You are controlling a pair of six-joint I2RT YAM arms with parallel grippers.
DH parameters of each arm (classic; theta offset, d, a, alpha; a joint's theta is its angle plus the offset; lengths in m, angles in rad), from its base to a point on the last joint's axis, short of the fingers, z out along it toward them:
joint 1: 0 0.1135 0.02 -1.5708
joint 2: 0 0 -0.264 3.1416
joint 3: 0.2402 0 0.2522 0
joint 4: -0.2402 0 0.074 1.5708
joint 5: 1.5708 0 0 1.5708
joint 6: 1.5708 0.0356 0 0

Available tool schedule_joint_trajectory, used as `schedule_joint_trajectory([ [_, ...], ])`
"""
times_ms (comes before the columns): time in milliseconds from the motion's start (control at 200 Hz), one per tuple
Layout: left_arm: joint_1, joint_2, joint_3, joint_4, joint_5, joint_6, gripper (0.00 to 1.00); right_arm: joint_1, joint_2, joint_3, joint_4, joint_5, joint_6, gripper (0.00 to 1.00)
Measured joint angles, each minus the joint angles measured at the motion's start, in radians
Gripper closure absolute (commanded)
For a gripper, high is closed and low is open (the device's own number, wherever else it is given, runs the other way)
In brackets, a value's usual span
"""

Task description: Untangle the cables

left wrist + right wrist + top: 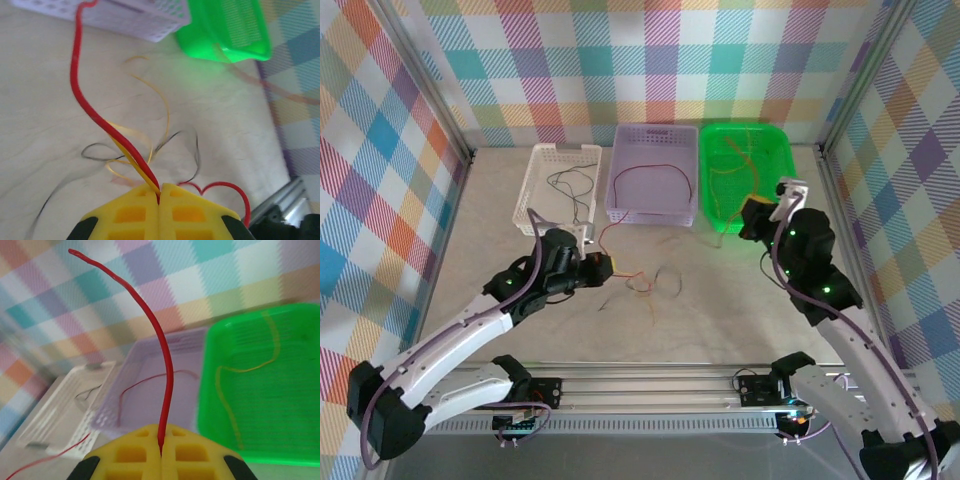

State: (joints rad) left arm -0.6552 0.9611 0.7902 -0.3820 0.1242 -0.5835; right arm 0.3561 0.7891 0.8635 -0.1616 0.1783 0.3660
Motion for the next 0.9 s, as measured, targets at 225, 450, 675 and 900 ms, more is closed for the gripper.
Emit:
schedule_joint_trajectory([
  [225, 0.09, -0.087, 0.014, -0.208, -0.015, 0.052, 1.0, -0.051, -0.045, 0.038, -0.026, 0.028, 0.0, 1.0],
  [450, 0.103, -0.108, 0.032, -0.264, -0.014, 0.073, 1.0, -0.053, 0.11, 0.177, 0.01, -0.11, -0.001, 1.0],
  [675, 0.103, -0.104, 0.036, -0.244, -0.014, 0.073, 1.0, -0.053, 0.434, 0.352, 0.096, -0.203, -0.011, 1.0],
  [900, 0.103, -0.102, 0.059, -0.198, -0.01, 0.072, 1.0, -0.053, 0.84, 0.595, 0.142, -0.211, -0.026, 1.0],
])
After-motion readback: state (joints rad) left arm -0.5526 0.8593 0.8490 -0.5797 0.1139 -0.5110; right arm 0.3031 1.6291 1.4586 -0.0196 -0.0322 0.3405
